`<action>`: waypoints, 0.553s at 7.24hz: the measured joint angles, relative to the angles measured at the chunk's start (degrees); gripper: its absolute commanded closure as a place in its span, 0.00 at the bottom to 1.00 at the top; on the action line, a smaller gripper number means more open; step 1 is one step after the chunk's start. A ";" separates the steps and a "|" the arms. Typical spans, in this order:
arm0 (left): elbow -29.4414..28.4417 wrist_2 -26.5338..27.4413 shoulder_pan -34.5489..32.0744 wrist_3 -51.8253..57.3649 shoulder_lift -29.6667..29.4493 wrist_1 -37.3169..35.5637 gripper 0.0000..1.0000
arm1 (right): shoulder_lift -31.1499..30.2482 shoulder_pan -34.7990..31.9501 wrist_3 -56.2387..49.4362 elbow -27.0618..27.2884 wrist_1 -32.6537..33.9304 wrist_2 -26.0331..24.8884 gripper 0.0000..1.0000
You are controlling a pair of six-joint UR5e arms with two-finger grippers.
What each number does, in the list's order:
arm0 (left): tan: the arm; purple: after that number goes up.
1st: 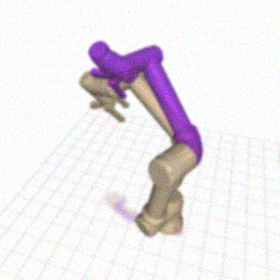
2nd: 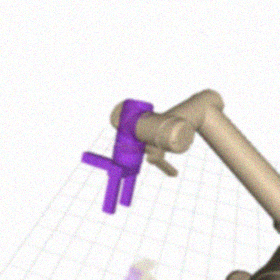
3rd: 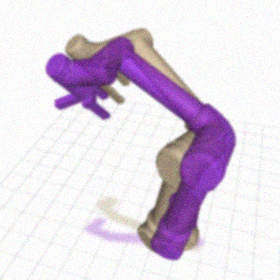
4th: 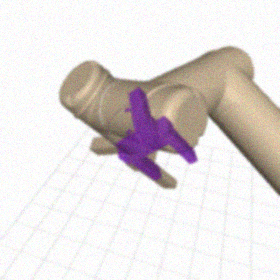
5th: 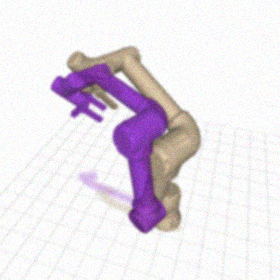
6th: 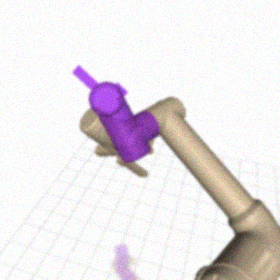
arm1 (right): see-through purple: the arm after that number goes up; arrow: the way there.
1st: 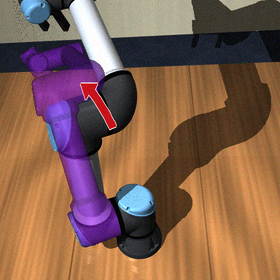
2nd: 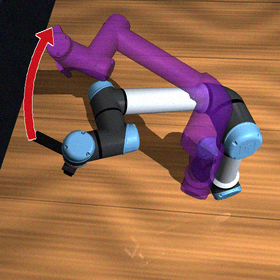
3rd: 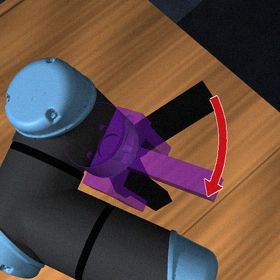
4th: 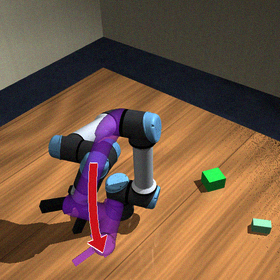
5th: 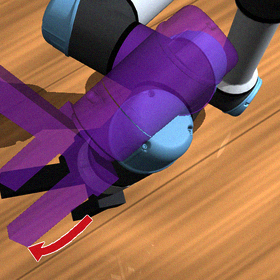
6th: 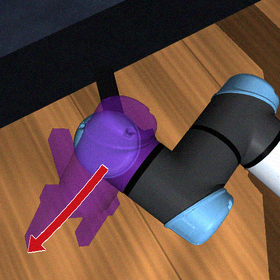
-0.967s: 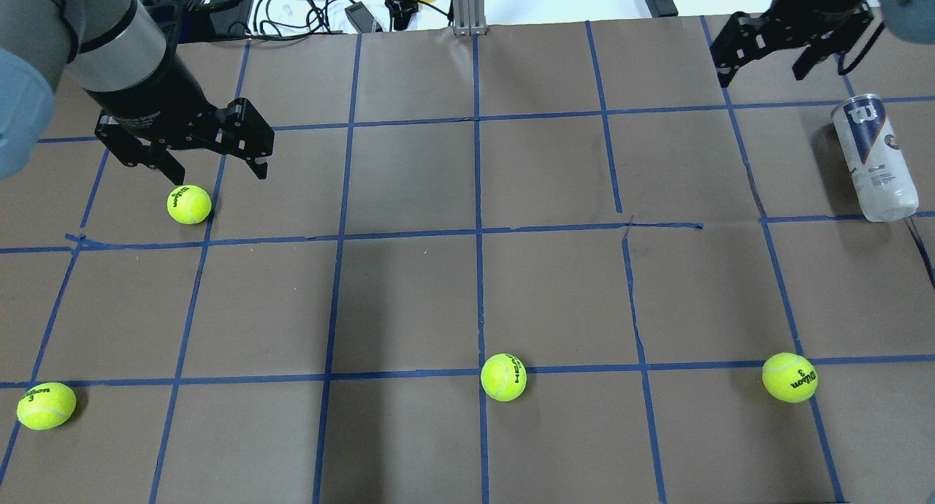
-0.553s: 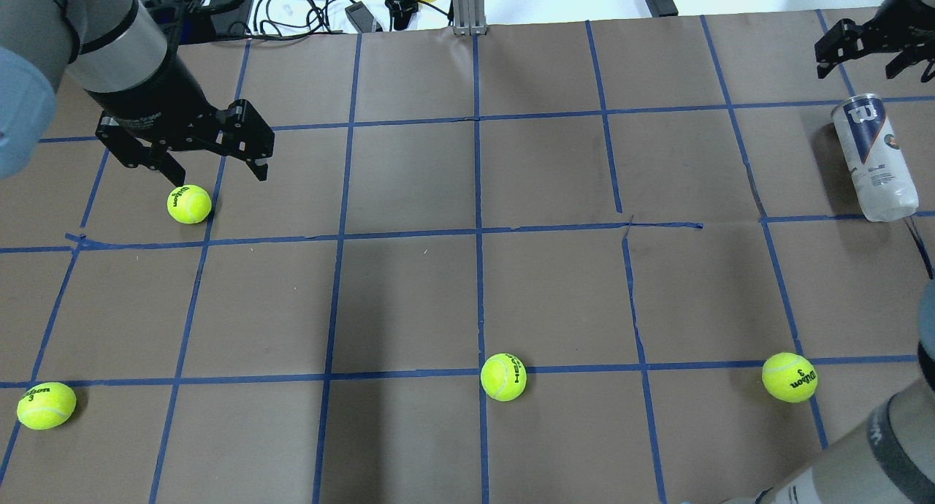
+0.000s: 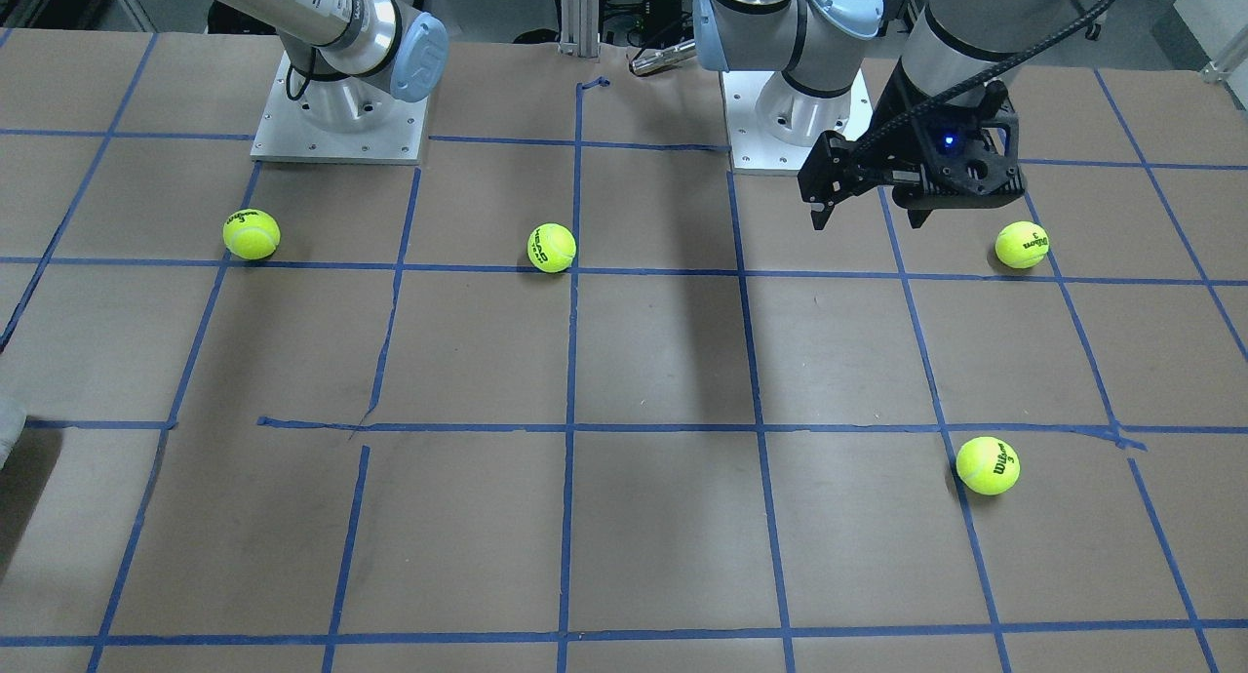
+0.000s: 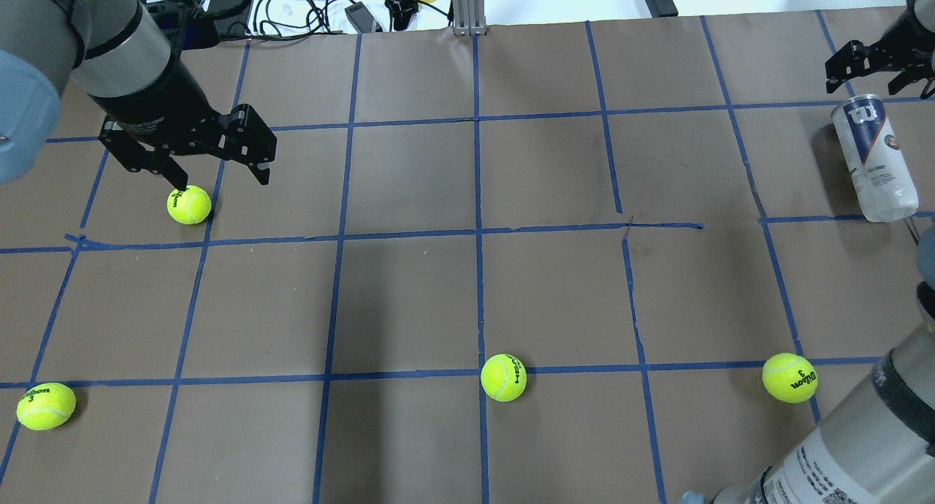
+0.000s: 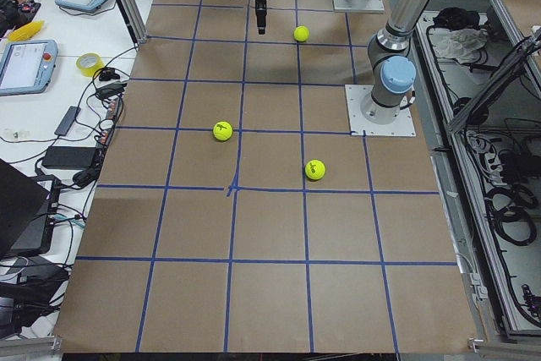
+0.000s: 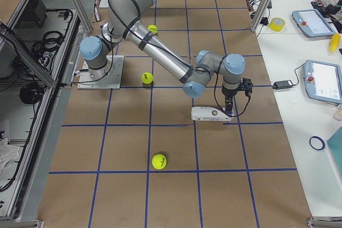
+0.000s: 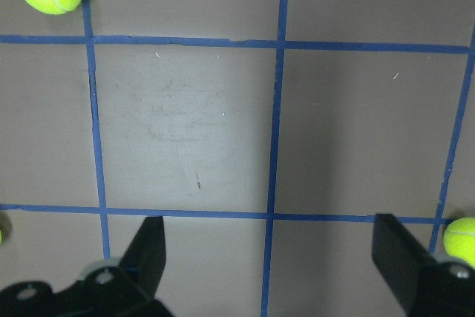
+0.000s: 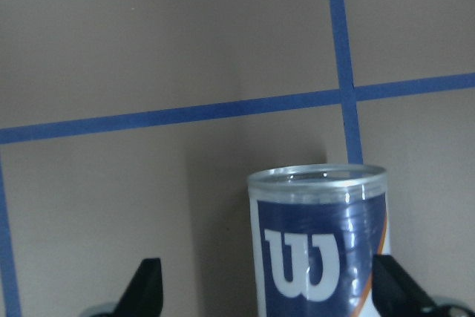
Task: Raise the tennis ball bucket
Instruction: 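Lower the right gripper and grasp the can by its clear lid end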
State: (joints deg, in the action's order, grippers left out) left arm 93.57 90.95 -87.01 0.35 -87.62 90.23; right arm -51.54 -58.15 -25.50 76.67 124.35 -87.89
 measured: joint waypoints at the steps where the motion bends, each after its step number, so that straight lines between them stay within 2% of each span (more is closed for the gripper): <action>1: -0.02 -0.02 0.00 0.00 0.09 0.01 0.00 | 1.51 0.29 -0.55 -0.10 1.85 0.00 0.00; 4: -0.11 0.09 0.05 0.00 0.14 -0.05 0.00 | 3.71 0.77 -2.03 -0.34 4.29 -0.03 0.01</action>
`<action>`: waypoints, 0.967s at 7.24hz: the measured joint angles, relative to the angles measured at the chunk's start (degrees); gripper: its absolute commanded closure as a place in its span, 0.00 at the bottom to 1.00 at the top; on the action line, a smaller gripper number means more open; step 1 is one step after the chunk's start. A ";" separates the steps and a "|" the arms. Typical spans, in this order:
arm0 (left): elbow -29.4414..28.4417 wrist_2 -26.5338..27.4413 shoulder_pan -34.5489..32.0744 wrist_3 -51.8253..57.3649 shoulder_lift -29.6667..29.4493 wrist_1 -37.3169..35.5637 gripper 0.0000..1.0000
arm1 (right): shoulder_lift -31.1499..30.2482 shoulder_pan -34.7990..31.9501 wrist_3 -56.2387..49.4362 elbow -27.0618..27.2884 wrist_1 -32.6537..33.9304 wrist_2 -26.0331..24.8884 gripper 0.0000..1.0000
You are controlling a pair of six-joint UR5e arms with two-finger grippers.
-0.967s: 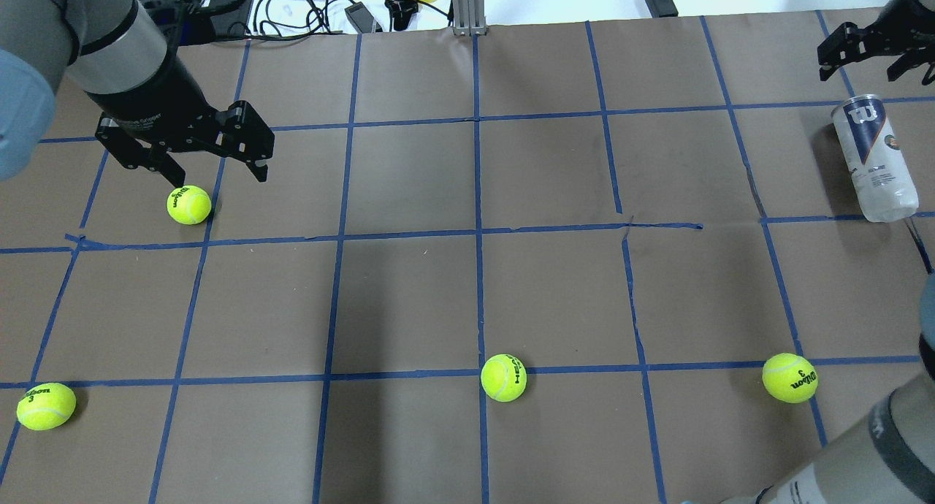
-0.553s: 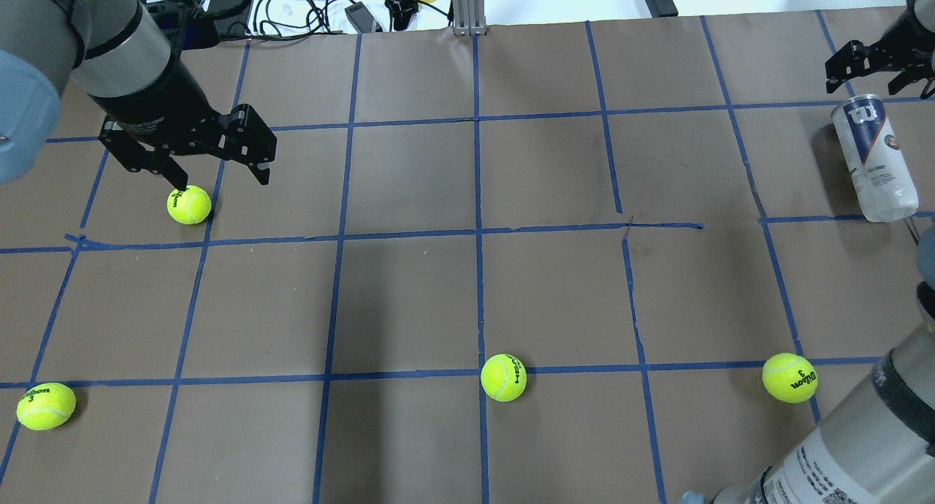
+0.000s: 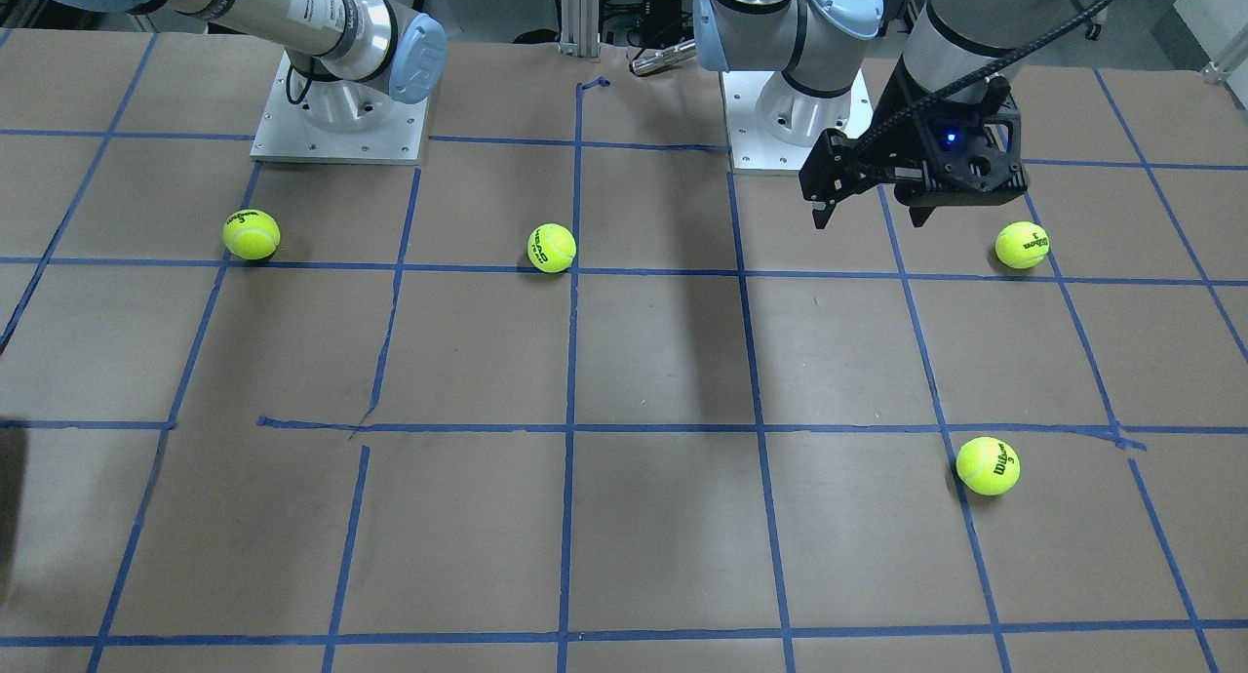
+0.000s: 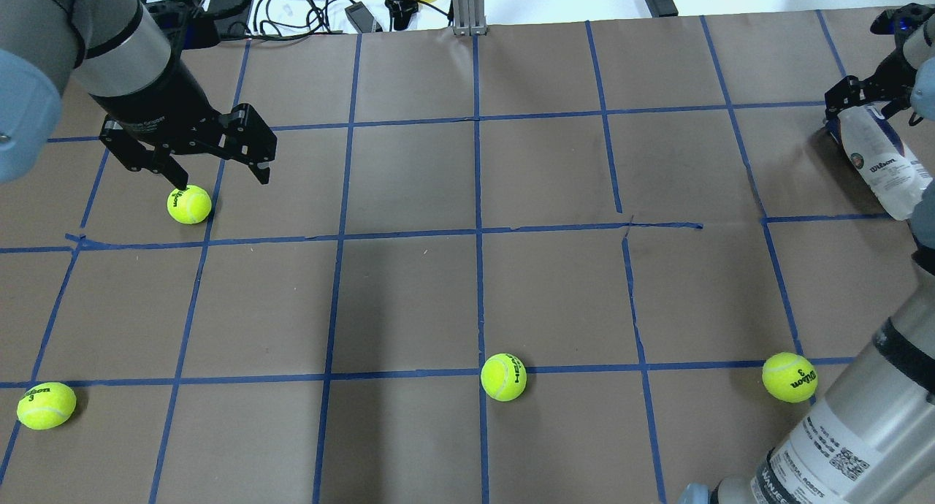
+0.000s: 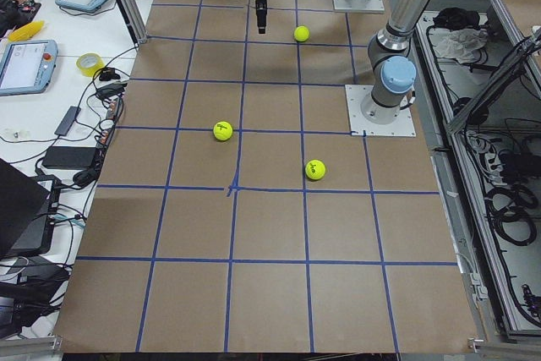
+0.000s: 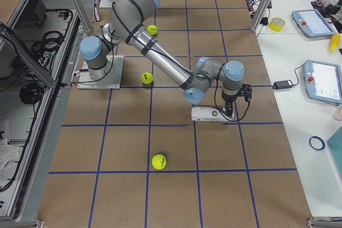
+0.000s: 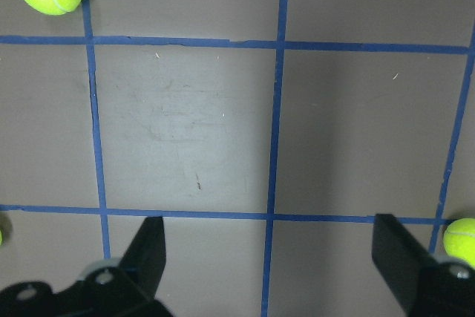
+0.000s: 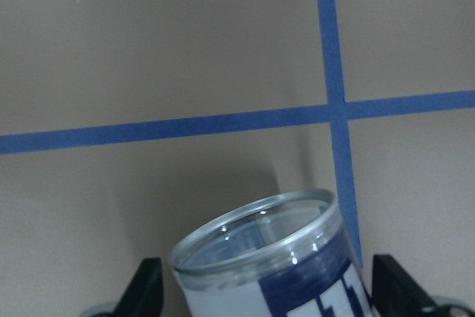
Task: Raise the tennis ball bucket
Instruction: 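Lower the right gripper and grasp the can by its clear lid end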
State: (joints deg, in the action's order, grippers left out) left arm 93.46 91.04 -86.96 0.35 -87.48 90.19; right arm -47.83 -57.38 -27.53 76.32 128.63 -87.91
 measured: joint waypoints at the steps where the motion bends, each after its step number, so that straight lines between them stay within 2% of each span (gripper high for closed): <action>1: -0.02 0.01 0.01 0.02 0.02 -0.03 0.00 | 0.53 0.03 -0.76 -0.02 0.12 0.02 0.02; 7: -0.02 -0.07 -0.05 0.08 0.03 -0.17 0.00 | 1.26 0.07 -24.11 -0.97 0.90 3.19 0.03</action>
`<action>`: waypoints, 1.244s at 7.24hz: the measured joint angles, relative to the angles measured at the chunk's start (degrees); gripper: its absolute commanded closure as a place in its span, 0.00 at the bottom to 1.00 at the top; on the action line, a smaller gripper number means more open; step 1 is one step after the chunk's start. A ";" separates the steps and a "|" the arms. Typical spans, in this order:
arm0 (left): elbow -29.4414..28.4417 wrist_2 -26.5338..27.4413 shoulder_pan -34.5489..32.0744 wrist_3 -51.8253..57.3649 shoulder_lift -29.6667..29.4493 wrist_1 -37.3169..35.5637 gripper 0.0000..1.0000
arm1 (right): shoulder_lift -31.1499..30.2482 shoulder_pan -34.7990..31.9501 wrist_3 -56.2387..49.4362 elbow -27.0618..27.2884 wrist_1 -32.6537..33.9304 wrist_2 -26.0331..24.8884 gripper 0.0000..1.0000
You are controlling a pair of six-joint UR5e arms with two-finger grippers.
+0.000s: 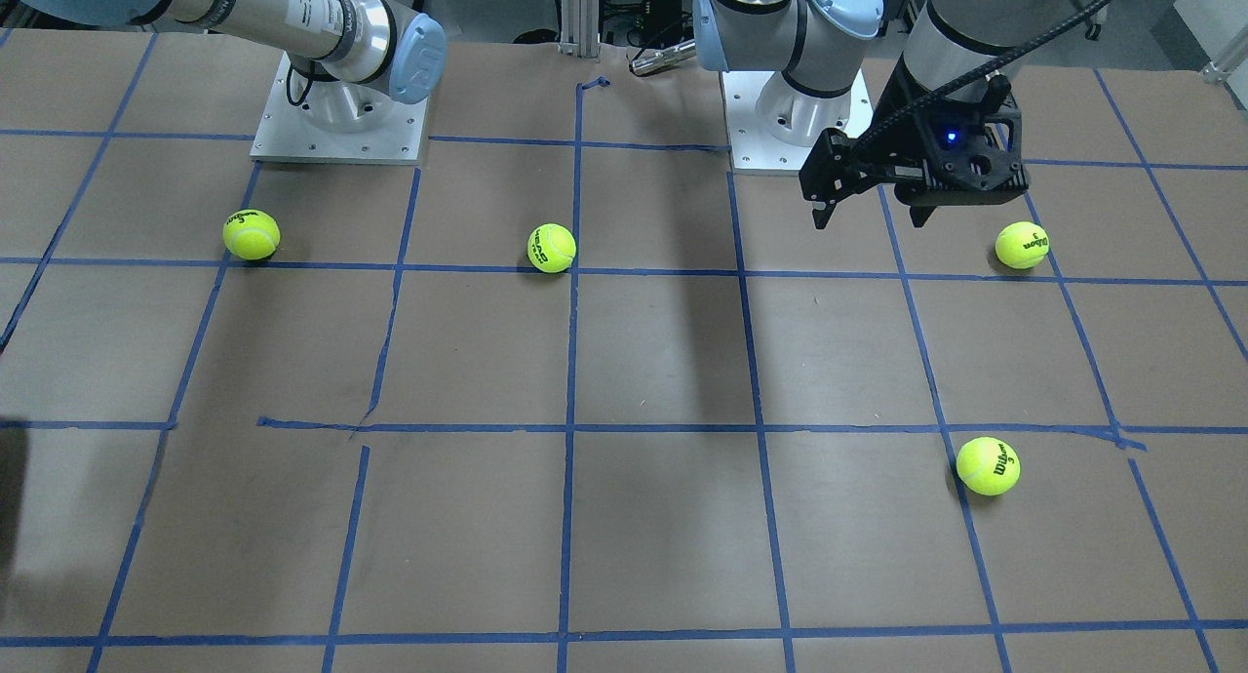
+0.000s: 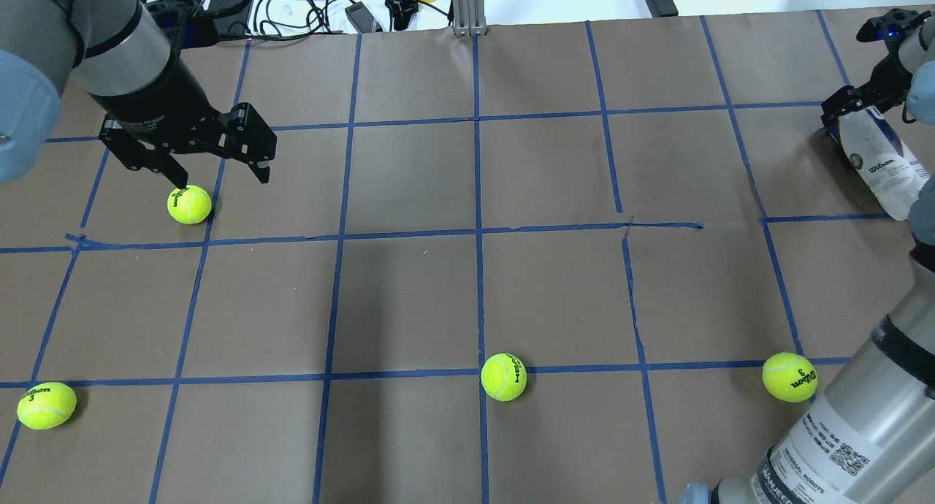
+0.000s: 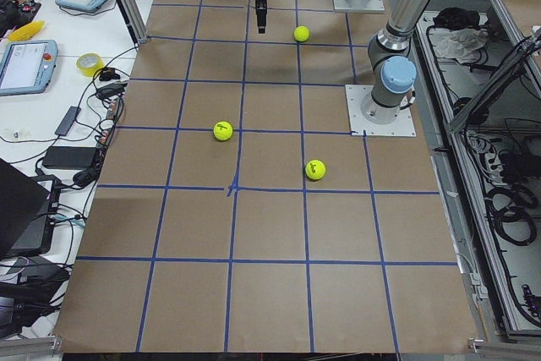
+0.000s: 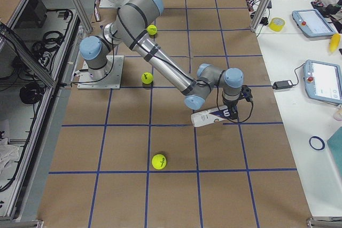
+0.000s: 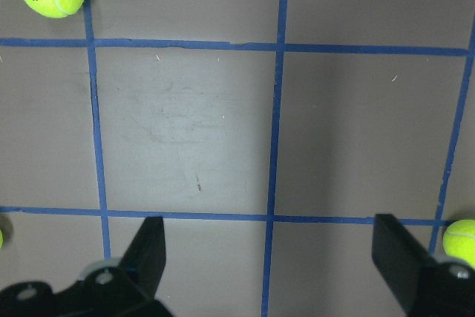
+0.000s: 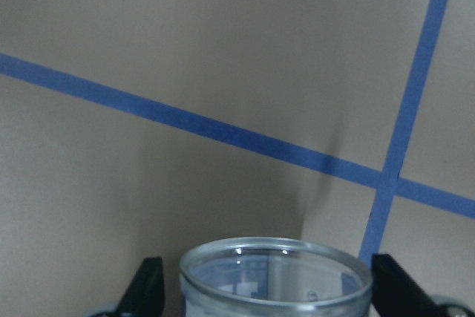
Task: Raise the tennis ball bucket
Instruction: 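Lower the right gripper and grasp the can by its clear lid end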
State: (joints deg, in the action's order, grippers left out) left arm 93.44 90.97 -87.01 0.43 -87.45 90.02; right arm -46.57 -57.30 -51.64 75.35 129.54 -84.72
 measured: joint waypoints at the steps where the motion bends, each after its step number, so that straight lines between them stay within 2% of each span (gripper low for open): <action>1: 0.04 0.00 0.00 0.00 0.00 0.03 0.00 | 0.38 0.00 -2.39 -0.29 0.04 0.14 0.03; 3: 0.07 0.00 0.00 0.01 0.00 0.09 0.00 | 1.06 0.00 -3.43 -1.03 -0.10 0.20 0.04; 6: 0.15 0.00 0.00 0.01 0.00 0.15 0.00 | 1.56 0.00 1.61 -1.32 -0.73 -0.11 0.04; 7: 0.16 0.00 0.00 0.01 0.00 0.18 0.00 | 1.58 0.02 2.36 -1.33 -0.83 -0.46 0.07; 8: 0.16 0.01 0.00 0.01 0.01 0.21 0.00 | 1.58 0.04 2.62 -1.30 -1.36 -0.78 0.19; 9: 0.16 0.05 0.00 0.01 0.03 0.23 0.00 | 1.58 0.03 2.57 -1.27 -2.13 -1.10 0.23</action>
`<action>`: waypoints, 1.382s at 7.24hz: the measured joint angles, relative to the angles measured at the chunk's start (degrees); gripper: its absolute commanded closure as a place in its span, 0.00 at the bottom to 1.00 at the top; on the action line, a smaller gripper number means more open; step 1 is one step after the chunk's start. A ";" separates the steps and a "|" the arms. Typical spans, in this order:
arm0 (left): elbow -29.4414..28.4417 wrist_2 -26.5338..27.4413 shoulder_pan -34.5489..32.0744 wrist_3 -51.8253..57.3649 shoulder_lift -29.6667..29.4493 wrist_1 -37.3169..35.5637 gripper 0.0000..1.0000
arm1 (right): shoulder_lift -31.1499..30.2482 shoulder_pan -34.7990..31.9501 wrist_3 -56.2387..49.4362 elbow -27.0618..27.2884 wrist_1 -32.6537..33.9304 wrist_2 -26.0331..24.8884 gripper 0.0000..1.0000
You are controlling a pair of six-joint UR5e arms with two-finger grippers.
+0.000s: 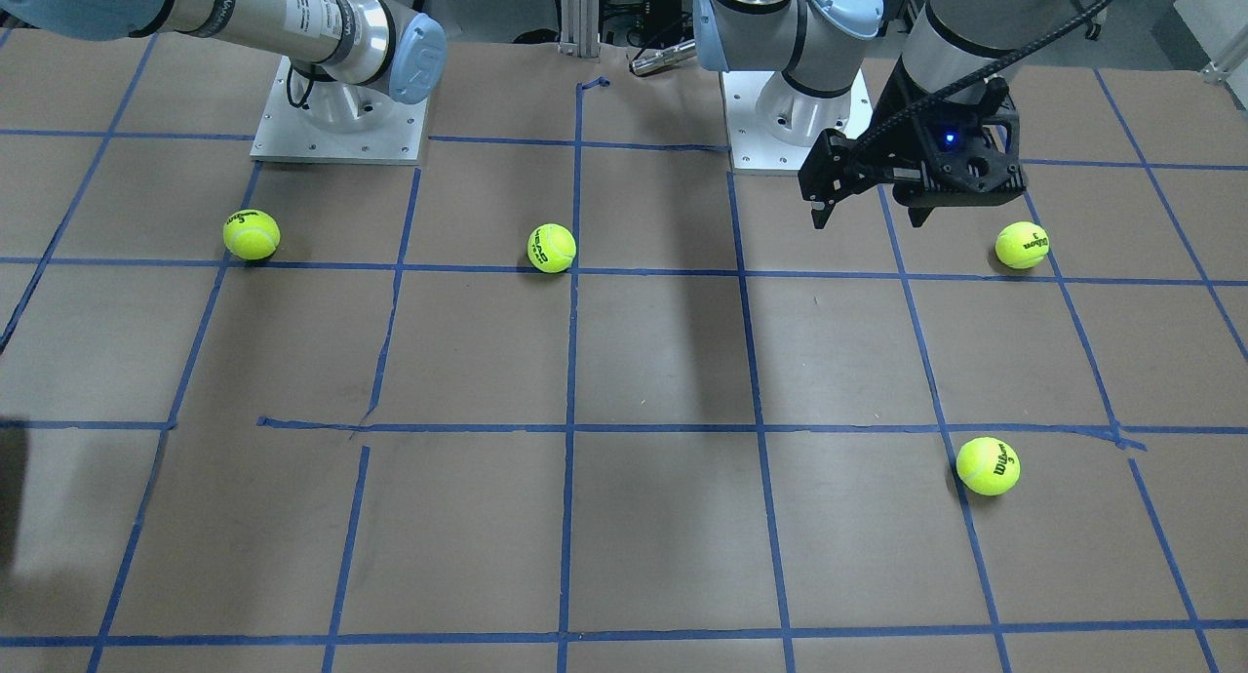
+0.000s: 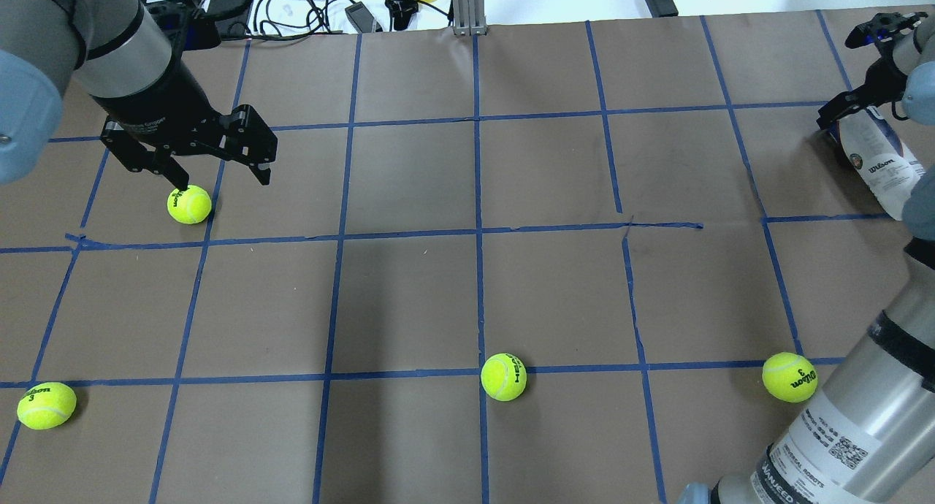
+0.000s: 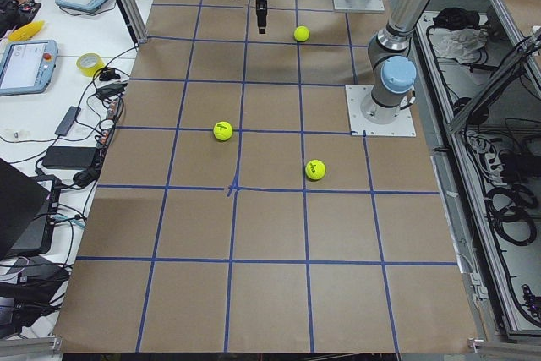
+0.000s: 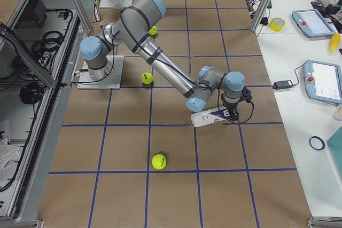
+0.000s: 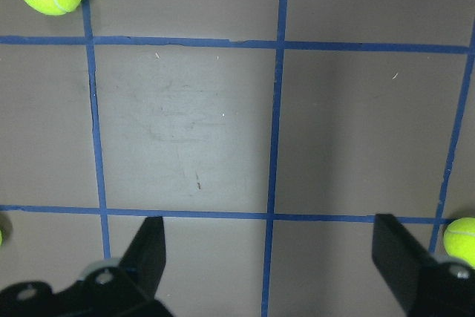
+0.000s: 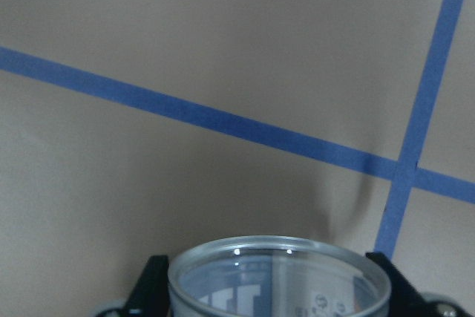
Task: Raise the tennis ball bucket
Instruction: 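Lower the right gripper and grasp the can by its clear lid end, then lift the can and carry it with the right gripper toward the table center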
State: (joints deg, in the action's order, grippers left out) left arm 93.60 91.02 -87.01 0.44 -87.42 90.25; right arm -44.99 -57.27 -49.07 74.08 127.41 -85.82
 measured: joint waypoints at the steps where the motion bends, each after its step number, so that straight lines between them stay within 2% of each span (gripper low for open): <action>1: 0.00 0.00 0.00 0.00 0.01 0.01 0.00 | -0.07 -0.02 -0.20 0.00 -0.39 -0.25 0.25; 4: 0.00 -0.05 0.00 0.00 0.01 0.01 0.00 | -1.83 -0.29 0.07 0.05 -2.64 -0.58 0.26; 6: 0.00 -0.06 0.00 0.00 -0.02 -0.10 0.00 | -7.74 -3.04 0.08 0.44 -7.56 -0.10 0.35; 9: 0.00 0.00 0.00 0.00 -0.03 -0.09 0.00 | -15.40 -14.69 0.05 1.67 -12.94 -0.98 0.58; 10: 0.00 0.02 0.00 0.00 -0.03 -0.08 0.00 | -16.99 -18.43 -0.23 2.57 -14.38 -1.56 0.74</action>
State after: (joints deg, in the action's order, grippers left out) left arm 93.60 91.04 -87.02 0.44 -87.45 90.17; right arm -61.98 -75.70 -49.30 76.65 113.02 -87.39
